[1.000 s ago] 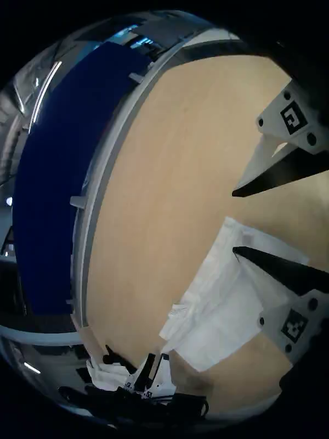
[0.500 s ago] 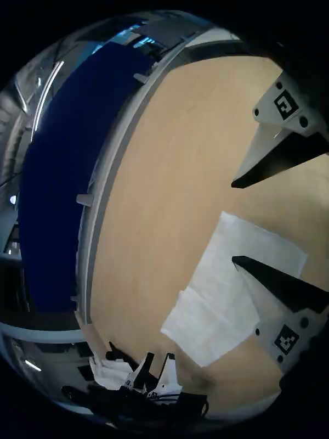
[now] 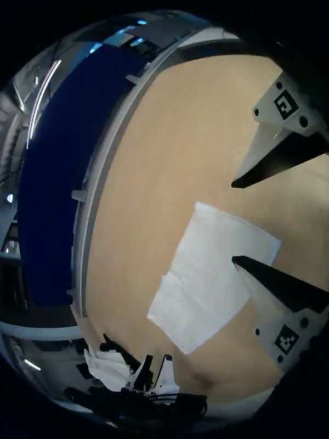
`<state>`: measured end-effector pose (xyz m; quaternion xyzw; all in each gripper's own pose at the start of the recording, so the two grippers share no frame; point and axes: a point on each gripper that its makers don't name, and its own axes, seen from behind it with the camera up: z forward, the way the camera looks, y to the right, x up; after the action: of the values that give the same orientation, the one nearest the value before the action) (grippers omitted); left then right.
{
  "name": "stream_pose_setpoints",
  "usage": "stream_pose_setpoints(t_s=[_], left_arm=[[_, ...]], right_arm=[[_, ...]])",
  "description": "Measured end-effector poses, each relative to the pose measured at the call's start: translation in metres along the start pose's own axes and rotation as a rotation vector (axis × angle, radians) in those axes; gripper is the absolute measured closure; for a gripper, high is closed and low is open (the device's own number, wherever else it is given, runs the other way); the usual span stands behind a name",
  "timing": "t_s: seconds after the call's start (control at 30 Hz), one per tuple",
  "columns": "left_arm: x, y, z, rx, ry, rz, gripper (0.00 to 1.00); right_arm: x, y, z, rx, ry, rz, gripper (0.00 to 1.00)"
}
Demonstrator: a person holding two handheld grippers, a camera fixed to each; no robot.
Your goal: Fold towel
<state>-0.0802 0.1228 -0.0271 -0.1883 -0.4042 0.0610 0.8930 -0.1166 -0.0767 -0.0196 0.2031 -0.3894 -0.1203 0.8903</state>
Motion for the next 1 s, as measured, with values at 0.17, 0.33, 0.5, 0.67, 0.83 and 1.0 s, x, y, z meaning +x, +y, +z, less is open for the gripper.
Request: stream_pose_setpoints(t_s=[0.17, 0.33, 0.5, 0.67, 0.83, 1.0], left_arm=[[-0.016, 0.008, -0.014, 0.000, -0.004, -0.023, 0.07], [-0.024, 0.009, -0.024, 0.013, -0.002, -0.044, 0.07], [-0.031, 0.009, -0.038, 0.030, 0.003, -0.076, 0.06], [-0.041, 0.007, -0.055, 0.055, 0.003, -0.110, 0.07], [-0.052, 0.005, -0.074, 0.081, 0.000, -0.134, 0.07], [-0.060, 0.003, -0.087, 0.096, -0.003, -0.163, 0.07]], right_arm=[[-0.013, -0.004, -0.008, 0.004, -0.011, -0.003, 0.04], [-0.019, -0.007, -0.012, 0.019, -0.014, -0.018, 0.05], [-0.026, -0.014, -0.012, 0.049, -0.029, -0.061, 0.05], [-0.036, -0.025, -0.009, 0.106, -0.051, -0.113, 0.08], [-0.045, -0.029, -0.006, 0.141, -0.079, -0.164, 0.11], [-0.051, -0.032, -0.001, 0.164, -0.105, -0.204, 0.21]])
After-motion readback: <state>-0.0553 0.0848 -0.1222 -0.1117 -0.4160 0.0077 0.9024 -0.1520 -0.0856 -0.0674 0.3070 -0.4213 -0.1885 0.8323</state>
